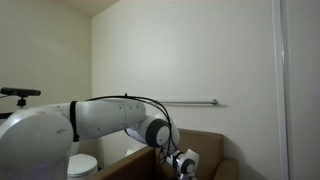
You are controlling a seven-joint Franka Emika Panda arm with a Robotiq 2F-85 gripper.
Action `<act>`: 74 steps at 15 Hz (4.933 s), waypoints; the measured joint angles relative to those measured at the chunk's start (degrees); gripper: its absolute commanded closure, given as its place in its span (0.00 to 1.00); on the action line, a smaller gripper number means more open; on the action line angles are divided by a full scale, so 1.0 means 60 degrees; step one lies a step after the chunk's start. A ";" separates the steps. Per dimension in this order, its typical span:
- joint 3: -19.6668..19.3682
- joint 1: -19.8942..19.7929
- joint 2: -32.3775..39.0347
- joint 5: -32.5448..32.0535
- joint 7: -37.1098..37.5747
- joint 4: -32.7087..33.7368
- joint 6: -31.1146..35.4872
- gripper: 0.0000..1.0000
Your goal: Use the towel to wipe the seat of the sofa.
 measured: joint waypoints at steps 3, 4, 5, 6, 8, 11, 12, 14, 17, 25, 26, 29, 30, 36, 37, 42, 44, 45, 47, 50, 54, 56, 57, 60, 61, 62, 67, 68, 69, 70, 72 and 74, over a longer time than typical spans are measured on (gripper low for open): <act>0.0233 -0.0062 0.0004 0.0015 -0.0717 -0.0176 -0.0388 0.91; 0.0325 -0.0105 0.0005 0.0017 -0.1092 -0.0251 -0.0514 0.91; 0.0410 -0.0157 0.0004 0.0017 -0.1501 -0.0349 -0.0609 0.91; 0.0493 -0.0223 -0.0013 0.0017 -0.1885 -0.0491 -0.0668 0.91; 0.0609 -0.0387 -0.0150 0.0017 -0.2326 -0.0956 -0.0669 0.91; 0.0634 -0.0585 -0.0543 0.0023 -0.2439 -0.1969 -0.0382 0.91; 0.0634 -0.0642 -0.0703 0.0036 -0.2439 -0.2357 -0.0174 0.91; 0.0614 -0.0721 -0.1051 0.0066 -0.2420 -0.3148 0.0252 0.91; 0.0548 -0.0767 -0.1471 0.0075 -0.2276 -0.4128 0.0898 0.91; 0.0261 -0.0583 -0.1232 0.0070 -0.1440 -0.2755 0.0574 0.91; 0.0108 -0.0458 -0.1099 0.0061 -0.1110 -0.2191 0.0413 0.91; -0.0407 0.0030 -0.0631 0.0051 -0.0001 -0.0436 -0.0203 0.91; -0.0527 0.0164 -0.0433 0.0051 0.0289 0.0134 -0.0416 0.91; -0.0487 0.0308 -0.0081 0.0059 0.0553 0.0936 -0.1698 0.91; -0.0379 0.0253 -0.0066 0.0061 0.0354 0.0846 -0.2004 0.91; -0.0054 -0.0018 0.0029 0.0070 -0.1041 -0.0046 -0.3023 0.91; -0.0047 -0.0085 0.0062 0.0070 -0.1489 -0.0414 -0.3417 0.91; -0.0051 -0.0126 0.0075 0.0069 -0.1631 -0.0568 -0.3581 0.91; -0.0090 -0.0175 0.0082 0.0067 -0.1726 -0.0792 -0.3701 0.91; -0.0165 -0.0171 0.0005 0.0066 -0.1727 -0.1127 -0.3485 0.92; -0.0237 -0.0153 -0.0054 0.0066 -0.1588 -0.1230 -0.2883 0.92; -0.0283 -0.0156 -0.0069 0.0067 -0.1401 -0.1012 -0.2831 0.92; -0.0306 -0.0158 -0.0074 0.0067 -0.1274 -0.0807 -0.2790 0.91; -0.0349 -0.0130 -0.0095 0.0067 -0.0748 -0.0037 -0.2526 0.91; -0.0365 -0.0093 -0.0102 0.0067 -0.0531 0.0199 -0.2364 0.92; -0.0406 -0.0023 -0.0107 0.0067 -0.0290 0.0396 -0.2171 0.91; -0.0720 0.0477 -0.0111 0.0061 0.1002 0.0898 -0.1144 0.91; -0.0747 0.0542 -0.0112 0.0061 0.1161 0.0933 -0.0930 0.91; -0.0755 0.0587 -0.0111 0.0061 0.1261 0.0941 -0.0642 0.91; -0.0756 0.0623 -0.0106 0.0061 0.1307 0.0939 -0.0290 0.91; -0.0732 0.0660 -0.0084 0.0061 0.1310 0.0867 0.0566 0.91; -0.0664 0.0673 -0.0042 0.0061 0.1310 0.0638 0.1392 0.92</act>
